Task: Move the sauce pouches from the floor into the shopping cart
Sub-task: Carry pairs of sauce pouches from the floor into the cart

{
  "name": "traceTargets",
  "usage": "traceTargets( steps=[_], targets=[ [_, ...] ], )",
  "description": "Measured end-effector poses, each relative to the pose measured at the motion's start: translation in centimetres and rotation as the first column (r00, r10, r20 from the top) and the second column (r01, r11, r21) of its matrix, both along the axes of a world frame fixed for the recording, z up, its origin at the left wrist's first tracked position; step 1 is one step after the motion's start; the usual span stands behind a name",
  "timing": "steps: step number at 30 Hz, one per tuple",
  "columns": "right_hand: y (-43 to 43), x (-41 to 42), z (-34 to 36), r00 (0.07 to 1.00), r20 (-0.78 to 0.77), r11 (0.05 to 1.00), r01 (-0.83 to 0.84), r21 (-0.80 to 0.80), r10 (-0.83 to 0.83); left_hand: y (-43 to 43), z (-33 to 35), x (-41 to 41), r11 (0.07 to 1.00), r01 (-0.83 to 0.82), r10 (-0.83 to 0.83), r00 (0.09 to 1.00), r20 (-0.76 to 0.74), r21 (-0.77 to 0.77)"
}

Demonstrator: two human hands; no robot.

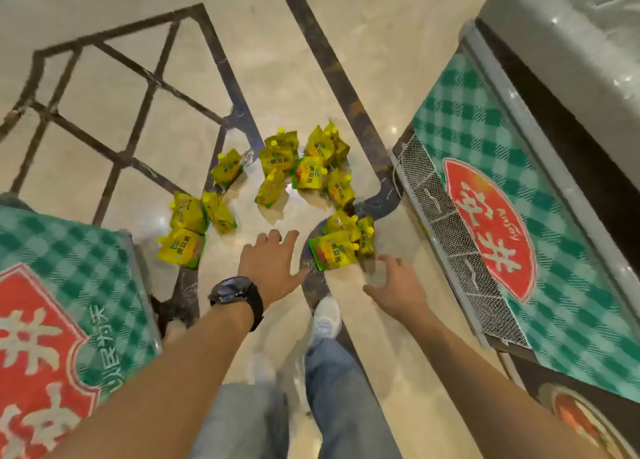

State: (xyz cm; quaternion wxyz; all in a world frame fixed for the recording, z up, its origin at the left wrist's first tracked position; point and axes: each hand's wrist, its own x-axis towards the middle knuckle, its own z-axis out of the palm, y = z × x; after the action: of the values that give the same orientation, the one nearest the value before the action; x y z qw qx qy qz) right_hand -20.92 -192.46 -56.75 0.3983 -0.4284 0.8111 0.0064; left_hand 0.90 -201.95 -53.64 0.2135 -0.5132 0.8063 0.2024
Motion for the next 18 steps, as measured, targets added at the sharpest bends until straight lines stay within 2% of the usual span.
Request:
traceTargets(
  steps=[7, 11, 14, 18],
  targets=[
    [-5.2, -1.0, -18.5, 0.987, 0.055, 0.987, 0.145, 0.067, -0.149, -5.8, -19.3, -3.4, 0.983, 0.064, -0.063, 0.998, -0.015, 0.171],
    [-5.5, -1.0, -30.8, 0.945, 0.104, 0.95, 0.305, 0.066, -0.311, -8.7, -30.4, -5.2, 0.976, 0.039, -0.015, 0.993, -0.113, 0.214],
    [-5.2, -1.1, -38.8, 0.874, 0.183, 0.886, 0.462, -0.031, -0.45, -11.4, -37.3, -8.0, 0.981, 0.068, -0.026, 0.975, -0.22, 0.183],
    [-5.2, -0.4, -45.5, 0.779, 0.298, 0.779, 0.609, -0.151, -0.551, -14.2, -44.3, -14.1, 0.979, 0.193, -0.16, 0.929, -0.334, 0.066]
  ],
)
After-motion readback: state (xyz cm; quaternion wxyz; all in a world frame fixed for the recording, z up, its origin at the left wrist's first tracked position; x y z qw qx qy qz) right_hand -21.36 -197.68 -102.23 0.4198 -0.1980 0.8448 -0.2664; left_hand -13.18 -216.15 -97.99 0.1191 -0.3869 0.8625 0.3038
